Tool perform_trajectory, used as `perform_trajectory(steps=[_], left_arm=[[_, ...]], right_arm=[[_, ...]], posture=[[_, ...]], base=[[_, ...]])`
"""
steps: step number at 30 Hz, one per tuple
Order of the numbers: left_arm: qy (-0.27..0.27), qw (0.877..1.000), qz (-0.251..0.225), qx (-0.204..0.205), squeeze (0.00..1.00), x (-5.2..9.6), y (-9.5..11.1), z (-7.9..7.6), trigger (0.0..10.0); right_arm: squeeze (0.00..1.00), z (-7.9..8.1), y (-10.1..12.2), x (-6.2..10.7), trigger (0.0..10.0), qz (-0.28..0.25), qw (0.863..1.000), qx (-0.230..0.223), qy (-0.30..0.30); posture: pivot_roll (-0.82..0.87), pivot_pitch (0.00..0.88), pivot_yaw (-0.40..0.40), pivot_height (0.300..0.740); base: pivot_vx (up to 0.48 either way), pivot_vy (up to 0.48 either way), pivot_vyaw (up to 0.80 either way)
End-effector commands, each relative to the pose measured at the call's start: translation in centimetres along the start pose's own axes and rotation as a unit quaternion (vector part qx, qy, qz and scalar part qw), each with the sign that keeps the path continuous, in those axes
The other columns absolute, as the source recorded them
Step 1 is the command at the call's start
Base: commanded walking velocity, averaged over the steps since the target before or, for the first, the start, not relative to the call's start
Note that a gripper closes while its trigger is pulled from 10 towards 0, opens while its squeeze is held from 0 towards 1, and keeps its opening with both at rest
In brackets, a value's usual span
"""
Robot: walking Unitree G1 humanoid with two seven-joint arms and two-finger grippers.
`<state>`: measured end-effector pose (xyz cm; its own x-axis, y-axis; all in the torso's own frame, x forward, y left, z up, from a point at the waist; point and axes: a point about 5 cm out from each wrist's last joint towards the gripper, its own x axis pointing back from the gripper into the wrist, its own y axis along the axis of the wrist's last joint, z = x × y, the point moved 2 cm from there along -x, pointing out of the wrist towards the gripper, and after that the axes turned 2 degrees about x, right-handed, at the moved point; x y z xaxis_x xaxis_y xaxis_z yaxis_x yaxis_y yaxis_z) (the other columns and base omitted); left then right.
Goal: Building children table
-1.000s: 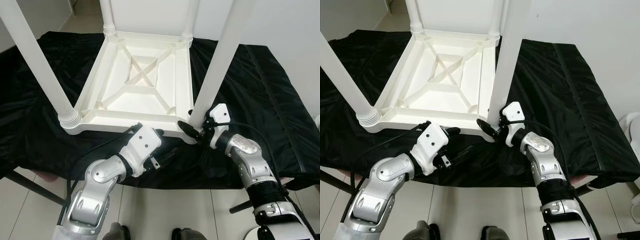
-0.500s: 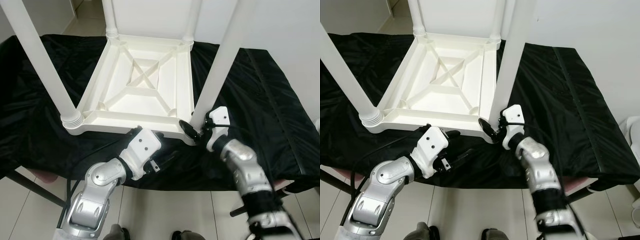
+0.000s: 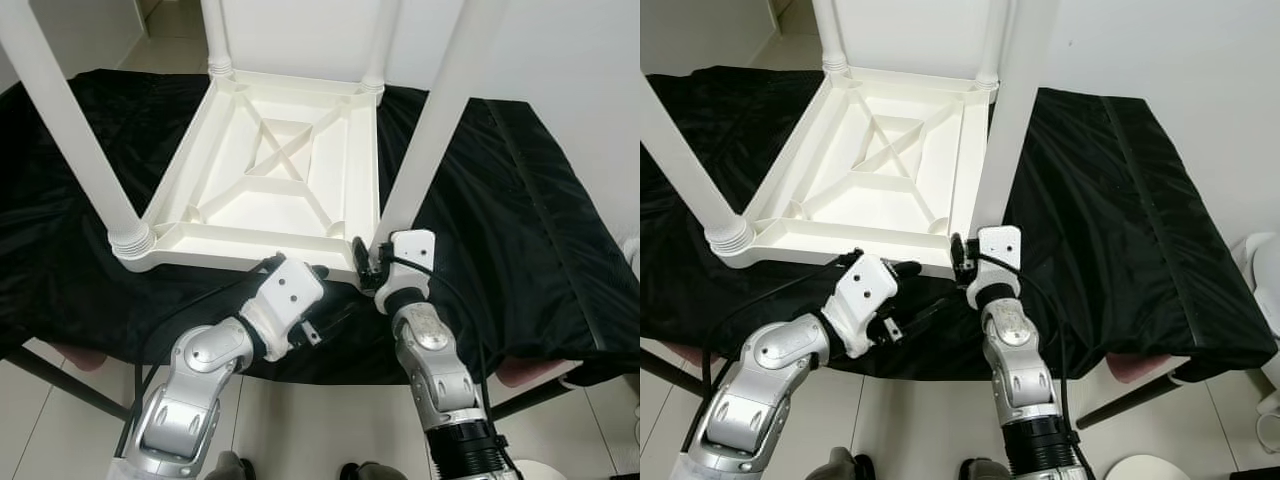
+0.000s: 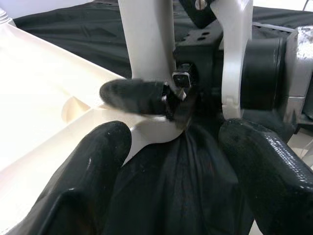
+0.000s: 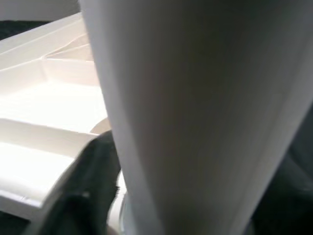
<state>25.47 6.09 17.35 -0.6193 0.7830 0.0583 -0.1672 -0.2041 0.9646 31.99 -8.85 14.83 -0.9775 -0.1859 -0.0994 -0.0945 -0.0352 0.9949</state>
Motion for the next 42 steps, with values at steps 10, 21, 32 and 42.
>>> perform_trajectory(steps=[10, 21, 32, 42], left_arm=[[0.056, 0.998, 0.001, -0.002, 0.00, 0.1, 0.2, 1.0, 10.0], [0.053, 0.999, 0.000, -0.004, 0.00, -0.1, 0.2, 1.1, 10.0], [0.054, 0.999, 0.001, -0.008, 0.00, 0.0, 0.3, 1.0, 10.0], [0.057, 0.998, 0.002, -0.006, 0.00, 0.2, 0.2, 0.9, 10.0]], right_arm=[[0.00, -2.9, 1.6, 0.2, 10.0, -0.032, 0.991, 0.028, 0.127], [0.00, -4.0, 2.0, -0.7, 10.0, -0.034, 0.964, 0.087, 0.249], [0.00, -4.3, 0.6, -1.9, 0.2, 0.012, 0.941, 0.109, 0.319], [0.00, -5.3, -0.3, -1.2, 1.5, 0.032, 0.938, 0.110, 0.326]], posture=[[-0.11, 0.145, -0.002, 0.740], [-0.11, 0.140, 0.008, 0.740], [-0.09, 0.130, 0.001, 0.740], [-0.09, 0.125, 0.000, 0.740]], base=[[0.000, 0.000, 0.00], [0.000, 0.000, 0.00], [0.000, 0.000, 0.00], [0.000, 0.000, 0.00]])
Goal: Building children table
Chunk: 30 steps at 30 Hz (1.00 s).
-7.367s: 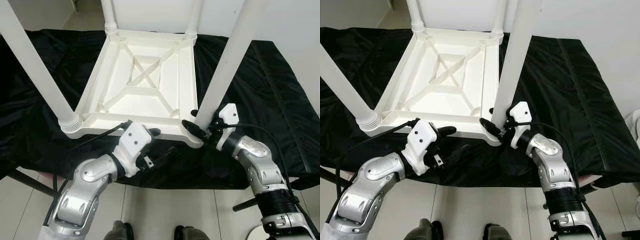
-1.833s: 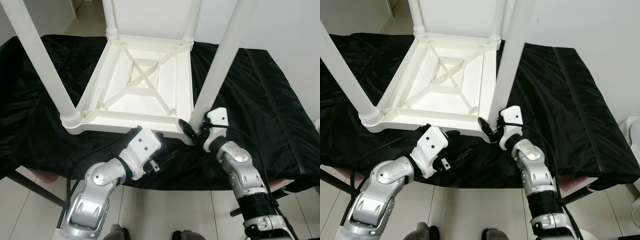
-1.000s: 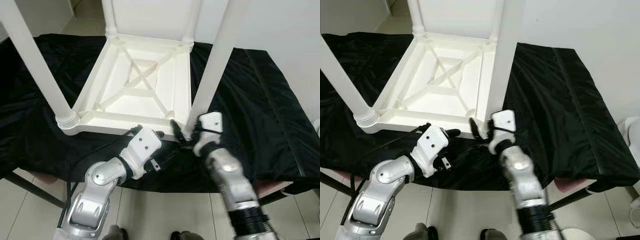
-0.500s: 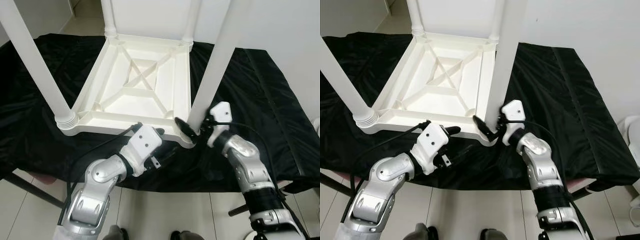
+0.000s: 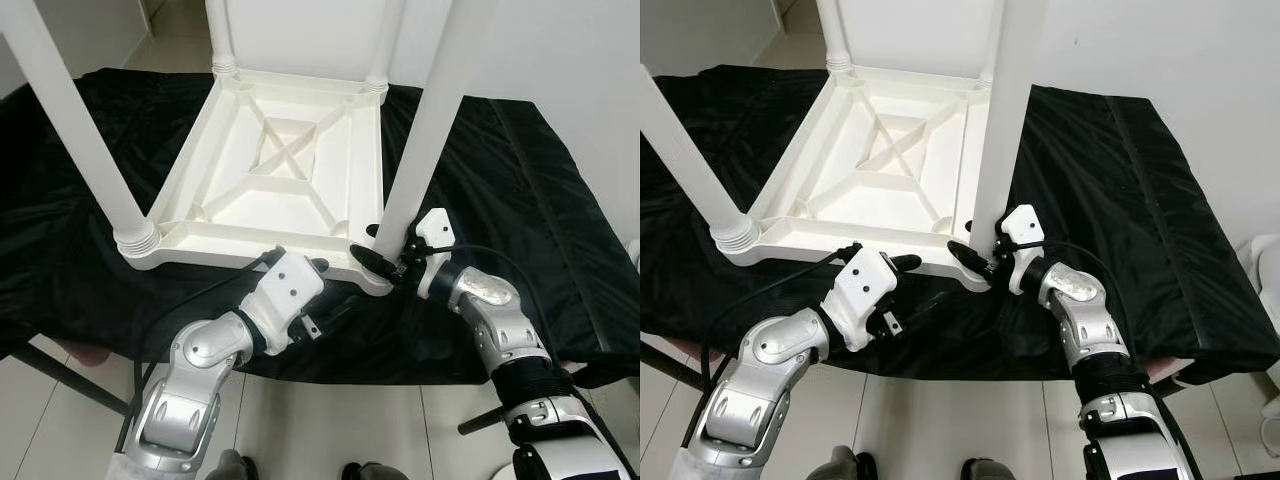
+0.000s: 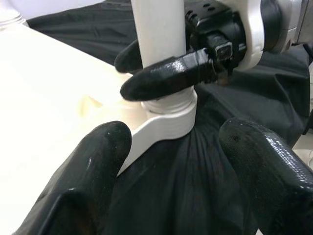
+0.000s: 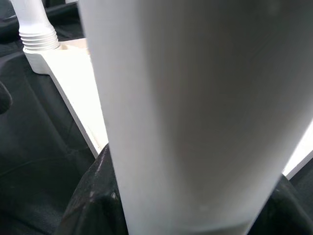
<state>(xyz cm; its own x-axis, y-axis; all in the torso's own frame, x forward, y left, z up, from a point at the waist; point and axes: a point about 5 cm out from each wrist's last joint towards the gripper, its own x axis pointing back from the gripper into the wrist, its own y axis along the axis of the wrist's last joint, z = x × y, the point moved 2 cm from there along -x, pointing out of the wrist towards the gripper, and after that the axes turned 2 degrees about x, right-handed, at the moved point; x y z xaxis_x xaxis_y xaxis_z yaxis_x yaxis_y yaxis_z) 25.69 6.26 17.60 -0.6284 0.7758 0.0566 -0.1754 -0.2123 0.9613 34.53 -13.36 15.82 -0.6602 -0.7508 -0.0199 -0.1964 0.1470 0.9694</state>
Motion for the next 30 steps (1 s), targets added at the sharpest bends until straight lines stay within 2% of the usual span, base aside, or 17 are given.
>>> perform_trajectory(steps=[1, 3, 4, 7, 8, 9, 10, 12, 14, 17, 18, 20, 21, 23, 25, 27, 30], left_arm=[[0.051, 0.999, 0.002, 0.000, 0.00, 0.2, 0.0, 0.6, 10.0], [0.051, 0.999, 0.002, 0.000, 0.00, 0.2, 0.0, 0.6, 10.0], [0.051, 0.999, 0.002, -0.001, 0.00, 0.2, 0.0, 0.6, 10.0], [0.050, 0.999, 0.002, -0.001, 0.00, 0.1, 0.0, 0.6, 10.0], [0.049, 0.999, 0.002, -0.001, 0.00, 0.1, 0.0, 0.6, 10.0], [0.049, 0.999, 0.002, -0.001, 0.00, 0.1, 0.0, 0.6, 10.0], [0.049, 0.999, 0.002, -0.001, 0.00, 0.1, 0.0, 0.7, 10.0], [0.049, 0.999, 0.002, -0.002, 0.00, 0.1, 0.0, 0.7, 10.0], [0.049, 0.999, 0.002, -0.002, 0.00, 0.1, 0.0, 0.7, 10.0], [0.049, 0.999, 0.004, -0.001, 0.00, 0.2, -0.1, 0.6, 10.0], [0.049, 0.999, 0.004, -0.001, 0.00, 0.2, -0.1, 0.6, 10.0], [0.049, 0.999, 0.005, 0.001, 0.00, 0.2, -0.1, 0.6, 10.0], [0.049, 0.999, 0.005, 0.001, 0.00, 0.2, -0.1, 0.6, 10.0], [0.049, 0.999, 0.005, 0.002, 0.00, 0.2, -0.1, 0.6, 10.0], [0.049, 0.999, 0.005, 0.002, 0.00, 0.2, -0.1, 0.6, 10.0], [0.047, 0.999, 0.004, 0.001, 0.00, 0.1, -0.1, 0.6, 10.0], [0.046, 0.999, 0.004, 0.001, 0.00, 0.0, -0.1, 0.6, 10.0]], right_arm=[[0.00, 0.2, -1.3, 0.6, 4.9, 0.031, 0.999, -0.007, -0.003], [0.00, 0.2, -1.3, 0.6, 4.9, 0.031, 0.999, -0.007, -0.003], [0.00, 0.1, -1.3, 0.6, 10.0, 0.029, 0.999, -0.012, -0.006], [0.00, 0.0, -1.3, 0.6, 10.0, 0.030, 0.999, -0.019, -0.023], [0.00, -0.2, -1.3, 0.4, 10.0, 0.033, 0.997, -0.026, -0.062], [0.00, -0.2, -1.3, 0.4, 10.0, 0.033, 0.997, -0.026, -0.062], [0.00, -0.1, -1.2, 0.2, 10.0, 0.032, 0.994, -0.033, -0.098], [0.00, 0.0, -1.0, 0.1, 10.0, 0.028, 0.991, -0.037, -0.123], [0.00, 0.0, -1.0, 0.1, 10.0, 0.028, 0.991, -0.037, -0.123], [0.00, 1.8, -0.3, -0.4, 10.0, 0.008, 0.972, -0.069, -0.223], [0.00, 1.8, -0.3, -0.4, 10.0, 0.008, 0.972, -0.069, -0.223], [0.00, 2.6, -0.2, -0.3, 10.0, 0.008, 0.954, -0.085, -0.288], [0.00, 2.6, -0.2, -0.3, 10.0, 0.008, 0.954, -0.085, -0.288], [0.00, 3.2, -0.2, -0.2, 10.0, 0.012, 0.943, -0.090, -0.321], [0.00, 3.2, -0.2, -0.2, 10.0, 0.012, 0.943, -0.090, -0.321], [0.00, 4.0, 0.0, -0.5, 10.0, 0.008, 0.930, -0.086, -0.358], [0.00, 4.4, 0.4, -0.9, 10.0, 0.006, 0.921, -0.085, -0.380]], posture=[[-0.09, 0.125, 0.002, 0.740], [-0.09, 0.125, 0.002, 0.740], [-0.09, 0.125, 0.002, 0.740], [-0.09, 0.126, 0.002, 0.740], [-0.09, 0.126, 0.002, 0.740], [-0.09, 0.126, 0.002, 0.740], [-0.09, 0.128, 0.003, 0.740], [-0.10, 0.130, 0.002, 0.740], [-0.10, 0.130, 0.002, 0.740], [-0.10, 0.136, 0.000, 0.740], [-0.10, 0.136, 0.000, 0.740], [-0.10, 0.138, 0.001, 0.740], [-0.10, 0.138, 0.001, 0.740], [-0.10, 0.137, 0.003, 0.740], [-0.10, 0.137, 0.003, 0.740], [-0.10, 0.138, 0.006, 0.740], [-0.10, 0.138, 0.009, 0.740]], base=[[0.000, 0.000, 0.00], [0.000, 0.000, 0.00], [0.000, 0.000, 0.00], [0.000, 0.000, 0.00], [0.000, 0.000, 0.00], [0.000, 0.000, 0.00], [0.000, 0.000, 0.00], [0.000, 0.000, 0.00], [0.000, 0.000, 0.00], [0.000, 0.000, 0.00], [0.000, 0.000, 0.00], [0.000, 0.000, 0.00], [0.000, 0.000, 0.00], [0.000, 0.000, 0.00], [0.000, 0.000, 0.00], [0.000, 0.000, 0.00], [0.000, 0.000, 0.00]])
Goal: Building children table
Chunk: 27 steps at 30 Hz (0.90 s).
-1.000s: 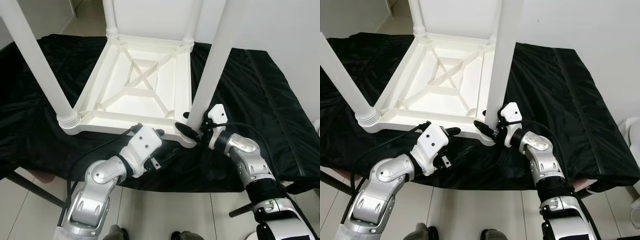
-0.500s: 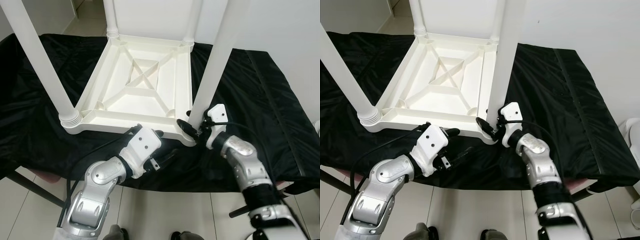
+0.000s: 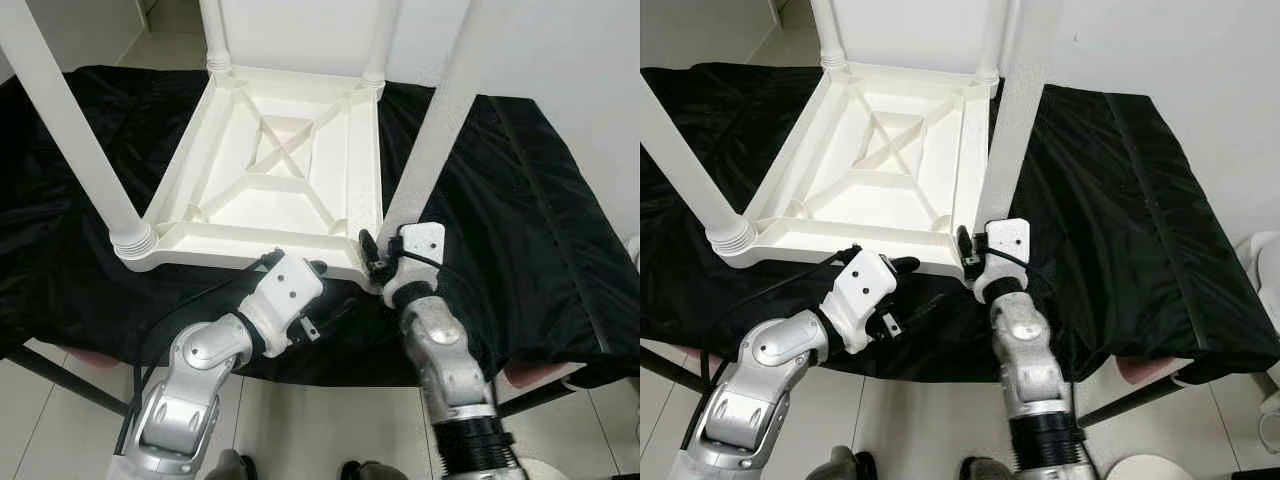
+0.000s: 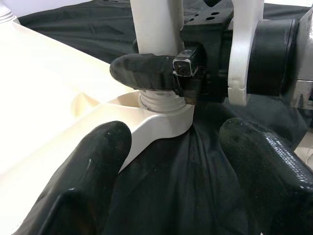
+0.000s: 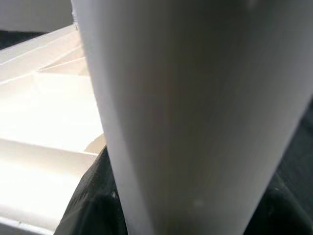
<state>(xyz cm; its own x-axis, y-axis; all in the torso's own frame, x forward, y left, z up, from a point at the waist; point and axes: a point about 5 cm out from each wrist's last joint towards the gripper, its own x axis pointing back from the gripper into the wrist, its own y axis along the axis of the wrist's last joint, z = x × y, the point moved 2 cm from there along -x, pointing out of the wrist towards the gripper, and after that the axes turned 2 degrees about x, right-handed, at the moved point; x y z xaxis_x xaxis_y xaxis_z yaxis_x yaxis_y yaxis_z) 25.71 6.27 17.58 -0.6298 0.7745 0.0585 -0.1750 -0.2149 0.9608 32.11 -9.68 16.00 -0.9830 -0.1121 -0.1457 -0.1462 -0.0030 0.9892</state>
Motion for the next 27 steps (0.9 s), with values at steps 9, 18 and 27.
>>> perform_trajectory(steps=[9, 18, 27], left_arm=[[0.042, 0.999, 0.000, 0.002, 0.00, -0.1, 0.0, 0.6, 10.0], [0.046, 0.999, 0.001, 0.000, 0.00, -0.1, 0.0, 0.8, 10.0], [0.049, 0.999, -0.002, -0.001, 0.00, -0.2, 0.1, 1.0, 10.0]], right_arm=[[1.00, -1.1, 0.5, 0.7, 10.0, -0.015, 1.000, -0.010, -0.011], [0.00, -1.6, -0.3, 1.8, 10.0, -0.004, 0.980, -0.011, 0.201], [0.00, -3.4, -0.8, 0.0, 10.0, 0.007, 0.954, 0.063, 0.293]], posture=[[-0.11, 0.136, 0.013, 0.740], [-0.11, 0.132, 0.006, 0.740], [-0.11, 0.128, 0.010, 0.740]], base=[[0.000, 0.000, 0.00], [0.000, 0.000, 0.00], [0.000, 0.000, 0.00]])
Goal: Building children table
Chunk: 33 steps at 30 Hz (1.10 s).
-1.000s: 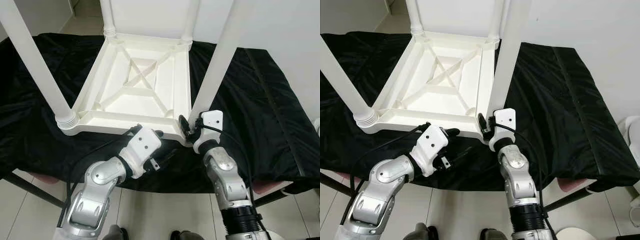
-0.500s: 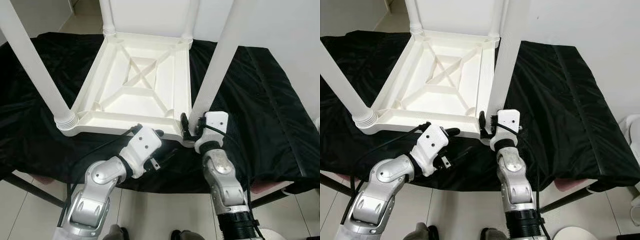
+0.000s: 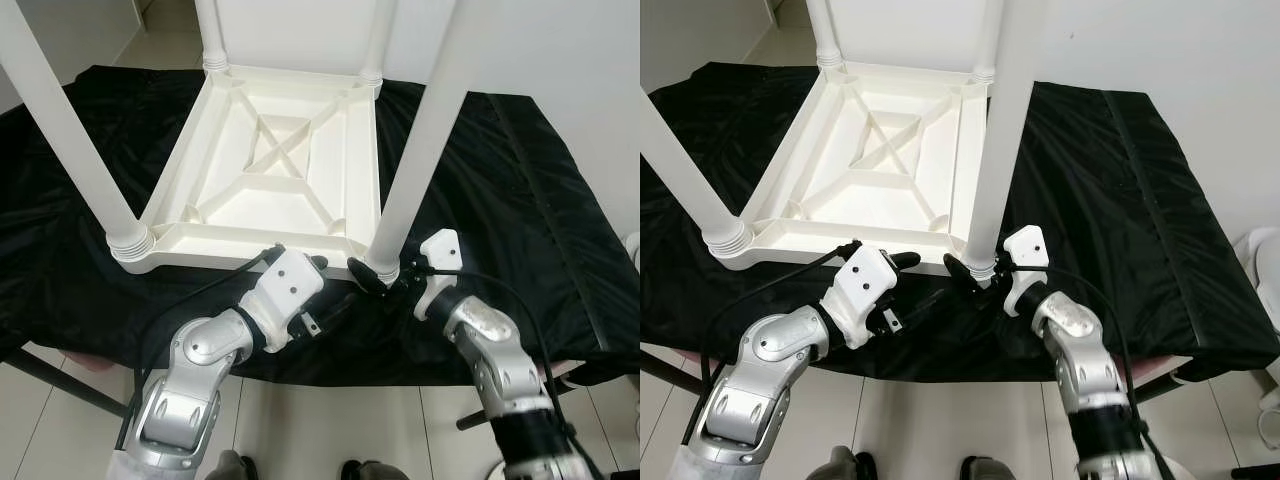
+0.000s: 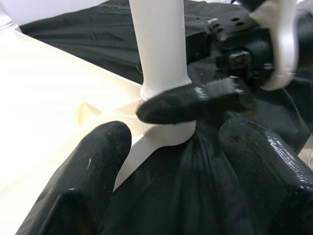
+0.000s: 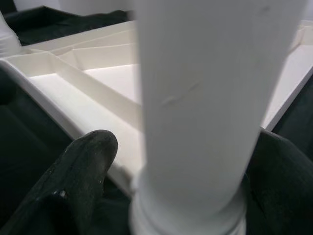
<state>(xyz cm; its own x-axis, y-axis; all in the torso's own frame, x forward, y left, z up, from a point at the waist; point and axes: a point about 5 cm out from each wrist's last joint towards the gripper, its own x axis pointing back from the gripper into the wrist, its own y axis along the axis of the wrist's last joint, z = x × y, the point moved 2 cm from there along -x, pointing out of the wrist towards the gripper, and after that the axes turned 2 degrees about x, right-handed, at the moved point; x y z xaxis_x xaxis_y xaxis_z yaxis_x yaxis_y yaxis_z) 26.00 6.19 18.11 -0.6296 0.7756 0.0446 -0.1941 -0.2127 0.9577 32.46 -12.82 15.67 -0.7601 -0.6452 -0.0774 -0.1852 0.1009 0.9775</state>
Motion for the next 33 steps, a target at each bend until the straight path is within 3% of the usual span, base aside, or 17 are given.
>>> perform_trajectory(steps=[1, 11, 12, 13, 14, 15, 16, 17, 18, 25, 26, 33], left_arm=[[0.048, 0.999, 0.006, 0.005, 0.00, 0.0, -0.4, 0.7, 10.0], [0.051, 0.999, 0.007, 0.004, 0.00, 0.0, -0.5, 0.8, 10.0], [0.052, 0.999, 0.009, 0.005, 0.00, 0.0, -0.6, 0.8, 10.0], [0.052, 0.999, 0.009, 0.005, 0.00, 0.0, -0.6, 0.8, 10.0], [0.053, 0.999, 0.011, 0.005, 0.00, 0.1, -0.8, 0.7, 10.0], [0.053, 0.999, 0.011, 0.005, 0.00, 0.1, -0.8, 0.7, 10.0], [0.054, 0.998, 0.014, 0.005, 0.00, 0.2, -0.9, 0.6, 10.0], [0.054, 0.998, 0.014, 0.005, 0.00, 0.2, -0.9, 0.6, 10.0], [0.054, 0.998, 0.016, 0.004, 0.00, 0.3, -1.1, 0.5, 10.0], [0.047, 0.999, 0.020, 0.001, 0.00, 0.2, -1.2, 0.1, 10.0], [0.047, 0.999, 0.019, 0.001, 0.00, 0.2, -1.2, 0.1, 10.0], [0.047, 0.999, 0.018, 0.005, 0.00, 0.1, -1.3, 0.1, 10.0]], right_arm=[[0.00, -0.4, -0.4, -0.4, 10.0, 0.008, 1.000, 0.015, 0.010], [0.00, -0.8, -0.4, -2.0, 10.0, 0.017, 0.998, 0.032, 0.057], [0.00, -0.8, -0.5, -2.1, 7.3, 0.018, 0.997, 0.034, 0.065], [0.00, -0.8, -0.5, -2.1, 7.3, 0.018, 0.997, 0.034, 0.065], [0.00, -0.9, -0.5, -2.1, 3.1, 0.017, 0.997, 0.035, 0.073], [0.00, -0.9, -0.5, -2.1, 3.1, 0.017, 0.997, 0.035, 0.073], [0.00, -0.9, -0.6, -2.1, 1.6, 0.016, 0.996, 0.036, 0.079], [0.00, -0.9, -0.6, -2.1, 1.6, 0.016, 0.996, 0.036, 0.079], [0.00, -1.0, -0.7, -2.1, 0.0, 0.014, 0.996, 0.037, 0.082], [0.00, -1.3, -1.1, -1.7, 0.0, 0.009, 0.997, 0.023, 0.071], [0.00, -1.4, -1.1, -1.7, 10.0, 0.005, 0.998, 0.011, 0.059], [0.00, -1.6, -0.6, -1.5, 10.0, -0.003, 1.000, -0.015, -0.011]], posture=[[-0.11, 0.127, 0.010, 0.740], [-0.09, 0.123, 0.003, 0.740], [-0.09, 0.123, 0.001, 0.740], [-0.09, 0.123, 0.001, 0.740], [-0.09, 0.122, -0.001, 0.740], [-0.09, 0.122, -0.001, 0.740], [-0.08, 0.122, -0.004, 0.740], [-0.08, 0.122, -0.004, 0.740], [-0.08, 0.123, -0.004, 0.740], [-0.09, 0.115, -0.003, 0.740], [-0.09, 0.113, -0.003, 0.740], [-0.09, 0.108, -0.006, 0.740]], base=[[0.000, 0.000, 0.00], [0.000, 0.000, 0.00], [0.000, 0.000, 0.00], [0.000, 0.000, 0.00], [0.000, 0.000, 0.00], [0.000, 0.000, 0.00], [0.000, 0.000, 0.00], [0.000, 0.000, 0.00], [0.000, 0.000, 0.00], [0.000, 0.000, 0.00], [0.000, 0.000, 0.00], [0.000, 0.000, 0.00]])
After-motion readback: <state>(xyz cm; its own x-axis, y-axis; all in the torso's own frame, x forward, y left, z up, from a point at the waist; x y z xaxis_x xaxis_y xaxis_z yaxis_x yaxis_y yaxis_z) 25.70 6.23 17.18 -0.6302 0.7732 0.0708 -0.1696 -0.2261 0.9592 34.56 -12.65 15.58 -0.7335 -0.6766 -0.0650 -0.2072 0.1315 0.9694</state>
